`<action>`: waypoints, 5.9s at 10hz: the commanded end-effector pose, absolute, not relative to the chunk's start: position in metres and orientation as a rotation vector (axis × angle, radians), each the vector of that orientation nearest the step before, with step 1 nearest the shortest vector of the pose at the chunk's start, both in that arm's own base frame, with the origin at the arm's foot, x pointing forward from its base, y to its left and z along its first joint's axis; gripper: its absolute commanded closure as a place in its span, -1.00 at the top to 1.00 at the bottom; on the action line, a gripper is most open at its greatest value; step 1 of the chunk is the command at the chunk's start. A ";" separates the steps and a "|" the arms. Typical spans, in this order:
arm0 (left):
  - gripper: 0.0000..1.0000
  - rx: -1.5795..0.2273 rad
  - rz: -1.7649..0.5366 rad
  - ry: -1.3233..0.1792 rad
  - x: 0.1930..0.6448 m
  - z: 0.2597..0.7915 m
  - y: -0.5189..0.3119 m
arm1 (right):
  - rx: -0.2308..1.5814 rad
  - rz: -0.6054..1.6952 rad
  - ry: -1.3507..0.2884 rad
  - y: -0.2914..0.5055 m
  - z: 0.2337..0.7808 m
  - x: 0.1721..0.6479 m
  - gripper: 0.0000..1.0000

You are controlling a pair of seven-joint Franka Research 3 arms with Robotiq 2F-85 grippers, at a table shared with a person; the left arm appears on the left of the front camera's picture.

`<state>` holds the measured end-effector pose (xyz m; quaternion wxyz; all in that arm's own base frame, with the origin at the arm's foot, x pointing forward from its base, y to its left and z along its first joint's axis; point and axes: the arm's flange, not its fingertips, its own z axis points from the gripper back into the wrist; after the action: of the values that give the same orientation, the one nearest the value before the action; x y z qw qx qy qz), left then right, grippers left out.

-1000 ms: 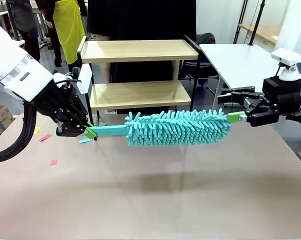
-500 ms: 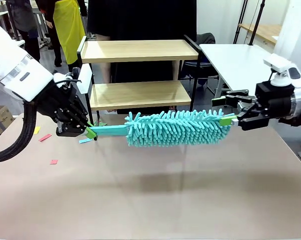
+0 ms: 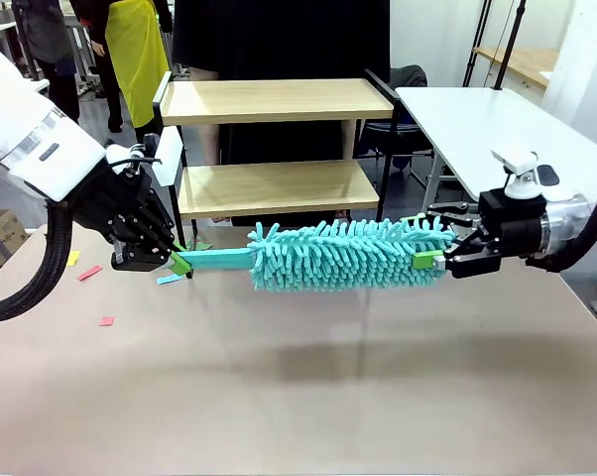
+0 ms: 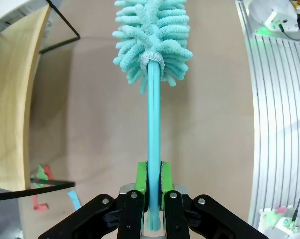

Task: Clean the shelf.
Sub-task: Hand the Duster back to the human.

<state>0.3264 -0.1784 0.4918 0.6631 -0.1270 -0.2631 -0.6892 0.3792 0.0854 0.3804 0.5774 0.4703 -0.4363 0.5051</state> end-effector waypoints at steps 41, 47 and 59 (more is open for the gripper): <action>1.00 -0.591 -1.018 -0.710 0.352 0.489 0.006 | 0.876 0.709 -1.530 0.016 0.542 0.387 -0.67; 1.00 -0.591 -1.018 -0.710 0.352 0.489 0.006 | 0.370 0.232 -1.638 -0.056 0.548 0.373 -0.67; 1.00 -0.591 -1.018 -0.710 0.352 0.489 0.006 | 0.201 0.061 -1.411 -0.061 0.419 0.369 -0.67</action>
<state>0.3530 0.0060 0.4872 0.7721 -0.2682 -0.3288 -0.4731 0.3861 -0.0714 0.4354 0.7603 0.1163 -0.6385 0.0273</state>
